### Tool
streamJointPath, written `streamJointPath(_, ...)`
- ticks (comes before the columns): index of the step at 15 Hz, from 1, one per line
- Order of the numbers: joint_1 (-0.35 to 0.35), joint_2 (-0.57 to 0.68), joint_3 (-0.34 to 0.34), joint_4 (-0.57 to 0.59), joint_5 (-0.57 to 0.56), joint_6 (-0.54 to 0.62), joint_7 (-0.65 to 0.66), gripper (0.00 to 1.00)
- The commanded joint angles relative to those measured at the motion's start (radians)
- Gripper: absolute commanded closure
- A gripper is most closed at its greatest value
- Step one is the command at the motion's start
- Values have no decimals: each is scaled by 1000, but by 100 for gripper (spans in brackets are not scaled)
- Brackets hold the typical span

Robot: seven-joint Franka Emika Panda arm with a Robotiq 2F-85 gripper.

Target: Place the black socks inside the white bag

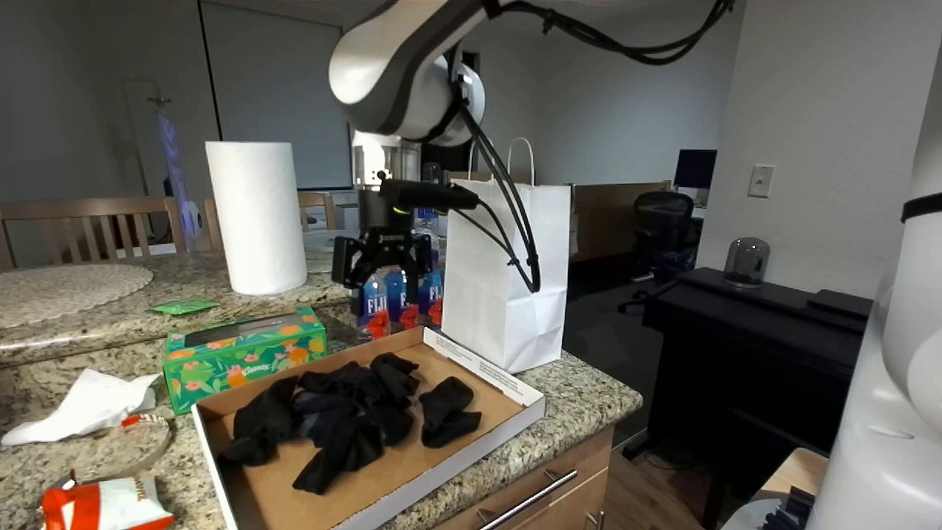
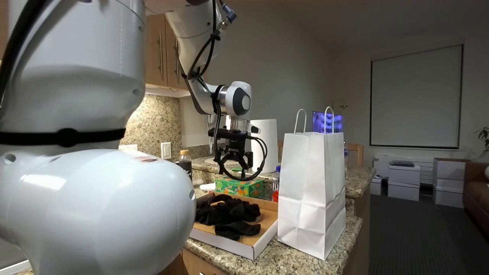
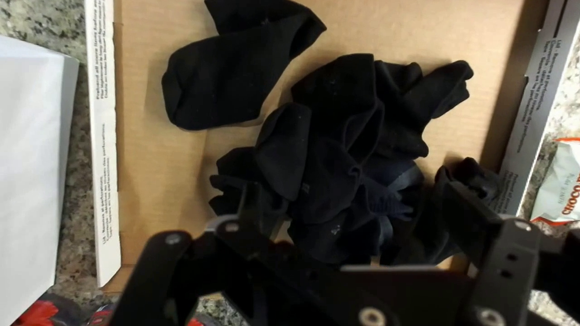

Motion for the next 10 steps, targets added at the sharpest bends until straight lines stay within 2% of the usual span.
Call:
streamJointPath(1,16,-5,5,-75,-28,92,37,0)
streamJointPath(5,27,17,5,-123,-30,159,53,0)
streamJointPath(9,34,49,-9,-149,-107,274,161,0)
streamJointPath(10,35,62,-15,-159,-126,336,214,0)
